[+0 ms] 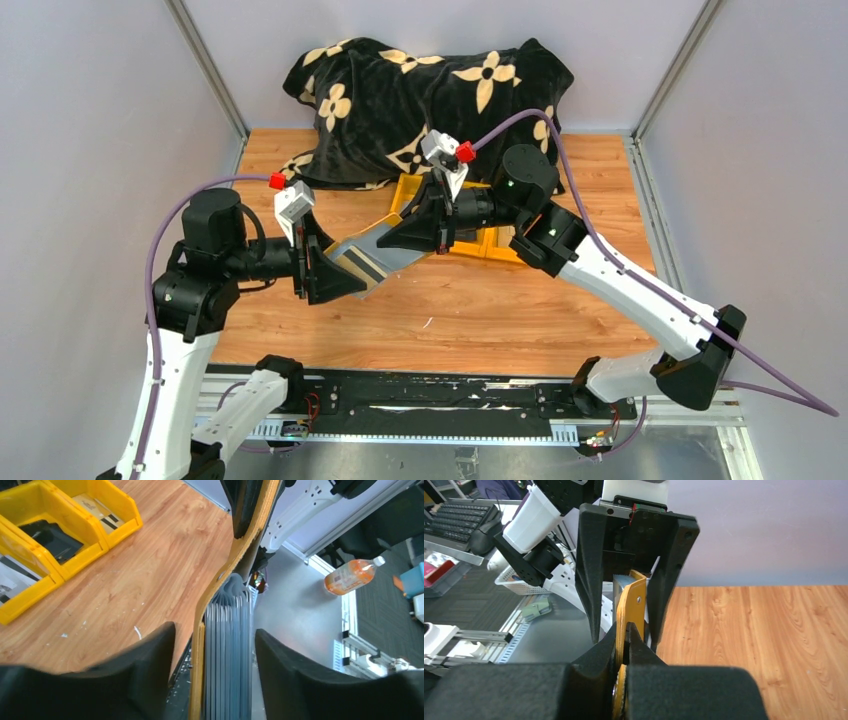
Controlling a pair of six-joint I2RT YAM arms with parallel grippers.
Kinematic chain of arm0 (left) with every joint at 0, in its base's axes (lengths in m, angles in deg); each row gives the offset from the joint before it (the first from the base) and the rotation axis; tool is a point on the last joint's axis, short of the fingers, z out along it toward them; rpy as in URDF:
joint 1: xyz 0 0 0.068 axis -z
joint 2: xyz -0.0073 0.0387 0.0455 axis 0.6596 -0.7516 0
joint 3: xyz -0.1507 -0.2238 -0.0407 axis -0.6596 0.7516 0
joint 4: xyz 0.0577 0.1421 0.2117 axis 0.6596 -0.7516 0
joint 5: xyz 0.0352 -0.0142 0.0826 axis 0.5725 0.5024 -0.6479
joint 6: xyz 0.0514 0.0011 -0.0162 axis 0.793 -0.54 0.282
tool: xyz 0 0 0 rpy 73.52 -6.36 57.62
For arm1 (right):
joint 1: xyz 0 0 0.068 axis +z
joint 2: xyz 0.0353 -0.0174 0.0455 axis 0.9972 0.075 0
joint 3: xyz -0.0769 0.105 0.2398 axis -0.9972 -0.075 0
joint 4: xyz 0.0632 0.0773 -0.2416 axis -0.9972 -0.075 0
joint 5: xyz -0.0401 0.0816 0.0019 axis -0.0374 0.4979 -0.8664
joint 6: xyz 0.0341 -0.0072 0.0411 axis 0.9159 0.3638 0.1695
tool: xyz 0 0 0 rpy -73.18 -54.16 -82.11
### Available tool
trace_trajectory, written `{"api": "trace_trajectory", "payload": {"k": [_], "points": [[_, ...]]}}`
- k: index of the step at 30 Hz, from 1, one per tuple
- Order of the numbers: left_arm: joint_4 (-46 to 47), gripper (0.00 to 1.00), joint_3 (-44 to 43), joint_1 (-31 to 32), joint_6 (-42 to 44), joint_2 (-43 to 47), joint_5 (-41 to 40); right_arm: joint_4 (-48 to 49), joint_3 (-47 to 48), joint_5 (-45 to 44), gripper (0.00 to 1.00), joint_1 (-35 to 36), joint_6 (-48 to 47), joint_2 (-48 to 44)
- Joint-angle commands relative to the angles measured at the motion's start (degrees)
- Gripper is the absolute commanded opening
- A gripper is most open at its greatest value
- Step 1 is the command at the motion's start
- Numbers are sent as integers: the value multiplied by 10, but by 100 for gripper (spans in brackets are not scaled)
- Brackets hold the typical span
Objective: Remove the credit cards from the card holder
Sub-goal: Open the card holder, then remove the credit card from the card holder.
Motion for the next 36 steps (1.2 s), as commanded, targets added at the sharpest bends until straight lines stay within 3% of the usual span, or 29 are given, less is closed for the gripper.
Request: {"api": "trace_trajectory", "payload": {"k": [1, 3, 9, 13, 19, 23, 27, 33, 34, 36], "points": [[14, 89, -8, 0, -13, 8, 4, 97, 2, 11, 0, -5, 85, 5], [75, 99, 20, 1, -62, 23, -6, 194, -19, 6, 0, -10, 145, 6], [334, 98, 138, 1, -239, 127, -37, 333, -77, -67, 0, -11, 232, -10], [361, 94, 143, 1, -261, 144, -50, 430, -141, -147, 0, -11, 278, -27], [368, 84, 130, 1, -263, 143, -79, 499, -187, -182, 0, -9, 316, -34], [382, 70, 139, 0, -284, 146, -106, 558, -212, -204, 0, -5, 336, -36], [406, 50, 146, 1, -300, 150, -123, 609, -228, -217, 0, -2, 355, -32], [421, 33, 143, 1, -309, 144, -138, 613, -228, -212, 0, 9, 356, -21], [420, 30, 142, 0, -308, 141, -139, 612, -229, -210, 2, 9, 357, -21], [409, 22, 137, 0, -299, 135, -140, 600, -237, -209, 14, 8, 353, -26]]}}
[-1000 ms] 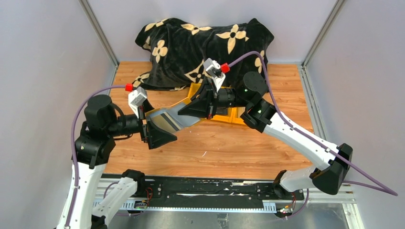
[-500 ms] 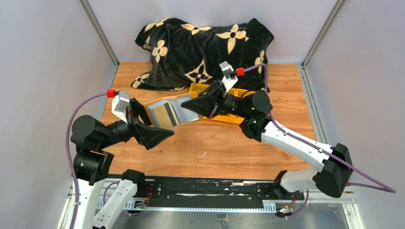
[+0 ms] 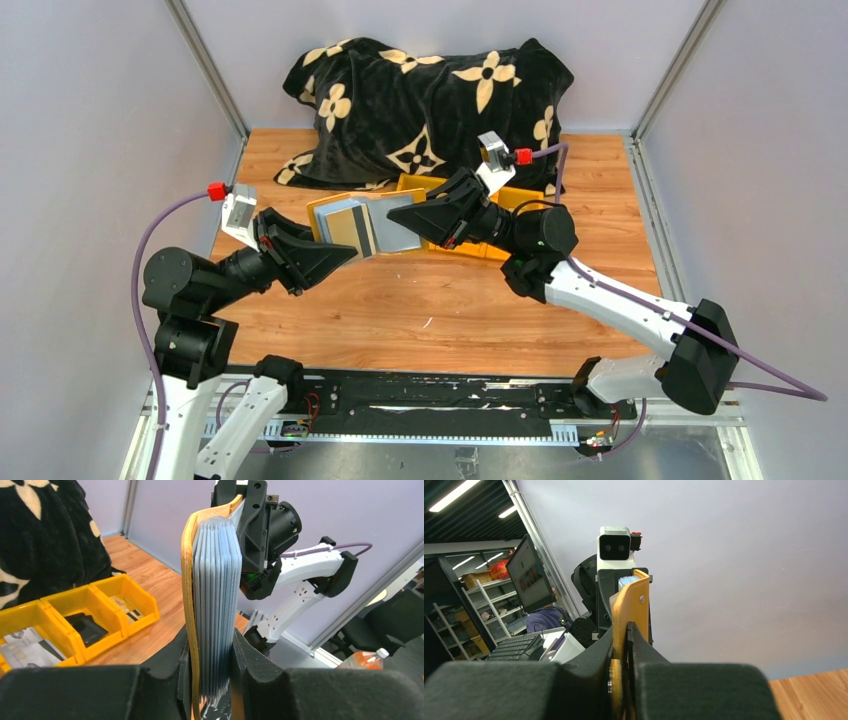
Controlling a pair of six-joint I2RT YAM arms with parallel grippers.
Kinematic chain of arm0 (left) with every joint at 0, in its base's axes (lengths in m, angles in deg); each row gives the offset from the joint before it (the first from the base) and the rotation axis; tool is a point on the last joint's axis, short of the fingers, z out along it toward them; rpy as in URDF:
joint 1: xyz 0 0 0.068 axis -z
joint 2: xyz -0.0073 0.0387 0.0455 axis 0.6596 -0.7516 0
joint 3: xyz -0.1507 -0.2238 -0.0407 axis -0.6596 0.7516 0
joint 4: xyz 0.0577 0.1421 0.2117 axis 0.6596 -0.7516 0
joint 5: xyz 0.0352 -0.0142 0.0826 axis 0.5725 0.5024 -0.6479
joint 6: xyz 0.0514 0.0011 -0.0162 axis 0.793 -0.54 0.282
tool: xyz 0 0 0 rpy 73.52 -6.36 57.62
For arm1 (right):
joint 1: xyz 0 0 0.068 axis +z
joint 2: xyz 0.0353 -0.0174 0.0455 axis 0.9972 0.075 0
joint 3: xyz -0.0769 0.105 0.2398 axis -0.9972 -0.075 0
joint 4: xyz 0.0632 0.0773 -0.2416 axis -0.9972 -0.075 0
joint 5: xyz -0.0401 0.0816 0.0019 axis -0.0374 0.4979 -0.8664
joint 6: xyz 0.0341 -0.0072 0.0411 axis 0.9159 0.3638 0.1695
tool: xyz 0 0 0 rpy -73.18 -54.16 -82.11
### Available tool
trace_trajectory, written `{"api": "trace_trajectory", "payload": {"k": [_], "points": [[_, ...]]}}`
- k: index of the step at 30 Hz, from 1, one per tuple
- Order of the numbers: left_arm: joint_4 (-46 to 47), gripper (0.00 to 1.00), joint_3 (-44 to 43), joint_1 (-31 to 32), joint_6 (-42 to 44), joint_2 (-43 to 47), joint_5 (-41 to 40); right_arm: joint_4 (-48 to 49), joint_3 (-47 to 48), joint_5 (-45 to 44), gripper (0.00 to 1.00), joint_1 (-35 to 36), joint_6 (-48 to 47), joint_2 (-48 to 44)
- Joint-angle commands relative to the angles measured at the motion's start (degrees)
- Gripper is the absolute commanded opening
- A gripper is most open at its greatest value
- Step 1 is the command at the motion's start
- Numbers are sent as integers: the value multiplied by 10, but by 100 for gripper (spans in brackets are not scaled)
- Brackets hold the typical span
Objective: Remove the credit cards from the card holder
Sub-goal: Remove the credit card from the card holder.
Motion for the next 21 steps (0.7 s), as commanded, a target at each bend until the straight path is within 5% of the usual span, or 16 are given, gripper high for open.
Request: {"api": "trace_trajectory", "payload": {"k": [1, 7, 11, 15, 21], "points": [[-6, 18, -15, 0, 12, -12, -12, 34, -16, -20, 17, 2, -2, -17], [-109, 0, -55, 0, 73, -56, -1, -126, -29, -66, 62, -55, -45, -91], [-171, 0, -70, 0, 121, -78, -28, -283, 15, -106, 78, -69, -148, -155], [-224, 0, -84, 0, 171, -97, -64, -414, 83, -102, 82, -69, -191, -176], [-269, 0, -92, 0, 201, -127, -82, -439, 130, 39, 75, -62, -108, -94]]}}
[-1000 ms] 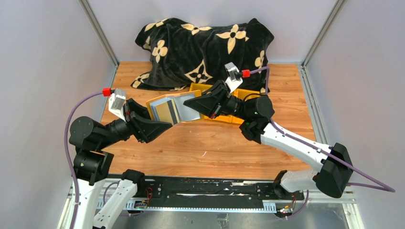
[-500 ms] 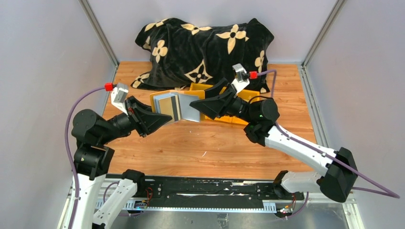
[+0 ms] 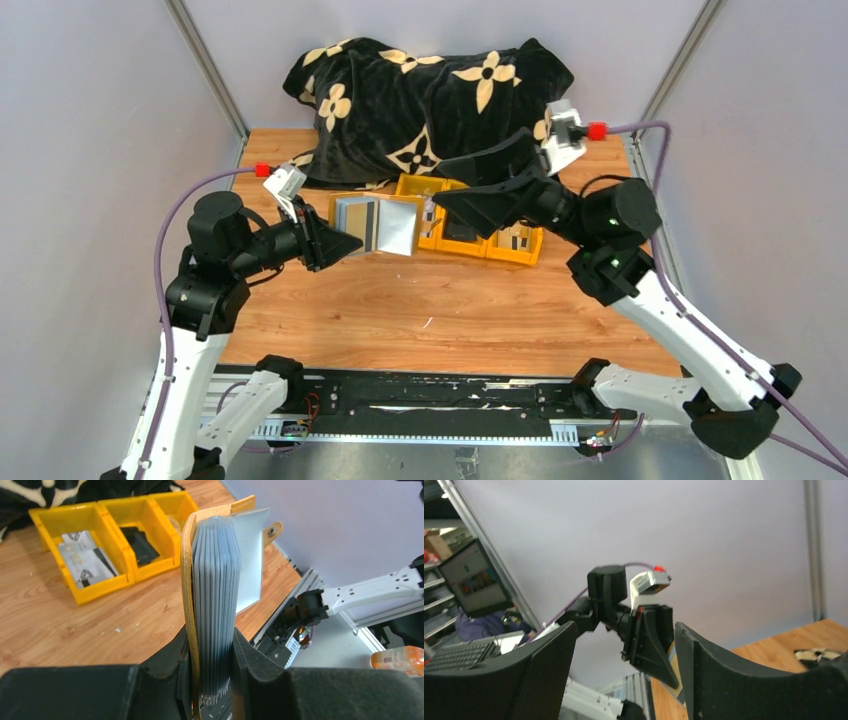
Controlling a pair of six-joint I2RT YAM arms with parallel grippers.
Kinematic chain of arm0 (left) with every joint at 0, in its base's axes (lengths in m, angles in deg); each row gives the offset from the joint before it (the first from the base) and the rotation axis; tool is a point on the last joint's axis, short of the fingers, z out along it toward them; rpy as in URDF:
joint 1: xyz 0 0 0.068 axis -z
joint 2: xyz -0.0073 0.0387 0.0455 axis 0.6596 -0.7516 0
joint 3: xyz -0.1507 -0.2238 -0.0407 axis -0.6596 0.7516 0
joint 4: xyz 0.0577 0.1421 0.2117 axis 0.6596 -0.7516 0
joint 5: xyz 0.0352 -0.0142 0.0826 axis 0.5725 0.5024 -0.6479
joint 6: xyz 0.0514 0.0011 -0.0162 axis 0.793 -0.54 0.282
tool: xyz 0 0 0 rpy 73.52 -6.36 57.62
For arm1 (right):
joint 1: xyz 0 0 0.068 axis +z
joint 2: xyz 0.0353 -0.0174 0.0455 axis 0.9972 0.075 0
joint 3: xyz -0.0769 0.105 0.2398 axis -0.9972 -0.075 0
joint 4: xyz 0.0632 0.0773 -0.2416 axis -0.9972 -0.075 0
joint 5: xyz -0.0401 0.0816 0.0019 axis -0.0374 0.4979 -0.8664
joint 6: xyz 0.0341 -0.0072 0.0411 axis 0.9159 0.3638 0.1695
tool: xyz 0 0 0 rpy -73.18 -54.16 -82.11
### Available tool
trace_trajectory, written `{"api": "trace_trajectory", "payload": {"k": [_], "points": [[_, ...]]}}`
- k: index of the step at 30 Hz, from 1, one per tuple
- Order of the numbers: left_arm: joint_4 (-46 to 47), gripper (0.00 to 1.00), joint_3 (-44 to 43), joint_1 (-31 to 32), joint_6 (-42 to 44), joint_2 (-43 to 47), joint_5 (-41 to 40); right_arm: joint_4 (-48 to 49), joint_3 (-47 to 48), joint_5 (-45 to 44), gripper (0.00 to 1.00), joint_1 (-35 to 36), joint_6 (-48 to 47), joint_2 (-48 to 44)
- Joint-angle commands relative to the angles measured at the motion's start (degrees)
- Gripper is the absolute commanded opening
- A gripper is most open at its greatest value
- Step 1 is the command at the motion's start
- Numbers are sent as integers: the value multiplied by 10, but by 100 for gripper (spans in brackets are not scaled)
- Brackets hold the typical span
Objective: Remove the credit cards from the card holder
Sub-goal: Remove the credit card from the card holder.
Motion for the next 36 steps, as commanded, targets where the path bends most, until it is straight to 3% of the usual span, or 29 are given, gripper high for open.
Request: {"api": "trace_trajectory", "payload": {"k": [1, 10, 22, 28, 31, 34, 36], "points": [[-43, 0, -31, 0, 48, -20, -22, -70, 18, 110, 74, 6, 45, 76], [-34, 0, -42, 0, 40, -33, 46, -37, -17, 173, 65, 27, 99, 145], [19, 0, -39, 0, 9, -22, 130, -64, -44, 146, 59, 30, 78, 159], [52, 1, -12, 0, -15, -9, 148, -9, -38, 151, 53, 42, 100, 173], [68, 9, 3, 0, -34, -9, 163, 12, -30, 148, 47, 49, 120, 191], [106, 35, 20, 0, -76, -5, 196, 16, -25, 141, 41, 55, 127, 205], [132, 45, 30, 0, -101, 1, 217, 27, -27, 141, 38, 57, 134, 206]]}}
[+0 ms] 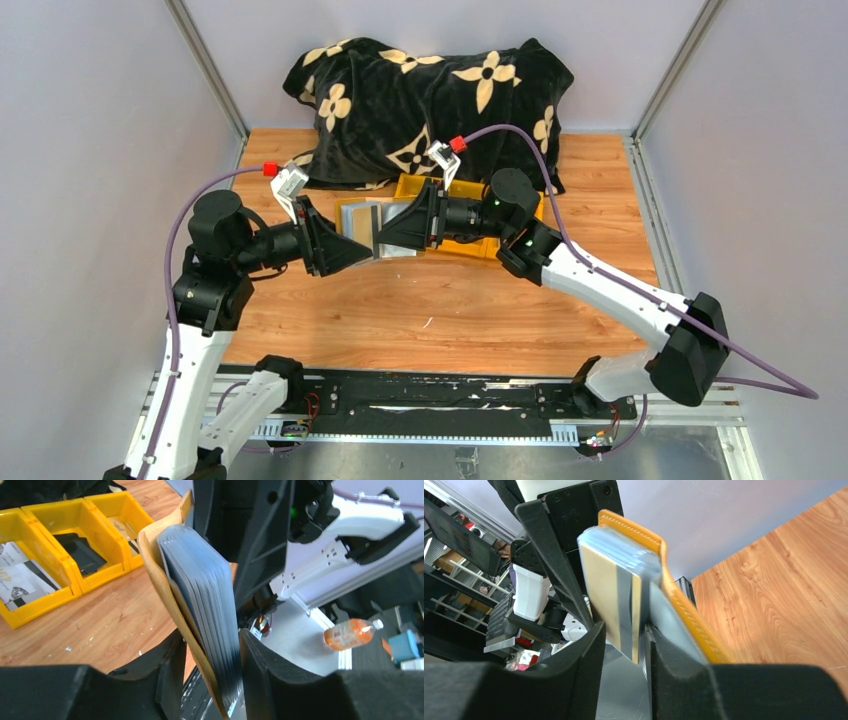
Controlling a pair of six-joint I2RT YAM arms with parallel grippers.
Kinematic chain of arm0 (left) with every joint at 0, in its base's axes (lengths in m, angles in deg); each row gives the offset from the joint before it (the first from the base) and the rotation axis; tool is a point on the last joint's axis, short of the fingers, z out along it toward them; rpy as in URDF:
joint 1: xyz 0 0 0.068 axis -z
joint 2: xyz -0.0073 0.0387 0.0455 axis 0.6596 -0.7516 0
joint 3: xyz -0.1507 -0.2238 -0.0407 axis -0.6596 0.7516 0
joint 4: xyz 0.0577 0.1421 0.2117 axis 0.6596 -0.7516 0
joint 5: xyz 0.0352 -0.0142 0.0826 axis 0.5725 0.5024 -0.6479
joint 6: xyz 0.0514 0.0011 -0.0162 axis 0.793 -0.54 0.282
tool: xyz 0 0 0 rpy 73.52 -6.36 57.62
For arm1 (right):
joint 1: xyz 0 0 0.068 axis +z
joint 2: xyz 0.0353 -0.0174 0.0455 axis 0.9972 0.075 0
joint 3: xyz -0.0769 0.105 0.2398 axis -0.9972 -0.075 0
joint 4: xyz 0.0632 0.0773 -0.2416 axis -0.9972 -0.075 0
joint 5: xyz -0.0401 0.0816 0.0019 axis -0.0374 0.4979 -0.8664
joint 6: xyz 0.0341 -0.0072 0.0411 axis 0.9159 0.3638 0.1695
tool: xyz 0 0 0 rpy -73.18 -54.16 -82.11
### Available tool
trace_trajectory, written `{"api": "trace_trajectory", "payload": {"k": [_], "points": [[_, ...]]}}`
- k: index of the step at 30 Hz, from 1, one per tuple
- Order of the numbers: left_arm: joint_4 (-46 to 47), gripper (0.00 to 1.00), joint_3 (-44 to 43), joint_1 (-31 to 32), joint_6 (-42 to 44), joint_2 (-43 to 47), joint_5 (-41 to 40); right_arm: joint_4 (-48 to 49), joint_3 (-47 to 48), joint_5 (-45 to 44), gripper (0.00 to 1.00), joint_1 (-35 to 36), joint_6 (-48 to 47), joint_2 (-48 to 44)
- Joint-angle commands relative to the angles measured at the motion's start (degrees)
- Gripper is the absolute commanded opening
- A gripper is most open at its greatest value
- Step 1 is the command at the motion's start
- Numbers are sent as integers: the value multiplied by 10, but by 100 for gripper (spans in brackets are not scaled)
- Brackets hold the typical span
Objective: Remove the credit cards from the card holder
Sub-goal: Remove the credit card from the card holder.
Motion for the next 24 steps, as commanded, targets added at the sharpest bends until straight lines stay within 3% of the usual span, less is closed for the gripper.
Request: {"api": "trace_trajectory", "payload": {"k": [1, 13, 20, 24], "points": [[103, 47, 19, 9, -75, 15, 122, 41, 8, -10, 36, 22, 22, 22], [142, 41, 17, 9, -99, 27, 180, 73, -13, 2, 18, 22, 42, 6], [124, 15, -3, 9, -80, 24, 194, 61, -33, 35, 31, 21, 37, -12], [111, 7, -11, 9, -73, 21, 193, 96, -39, 71, 30, 21, 69, -4]]}}
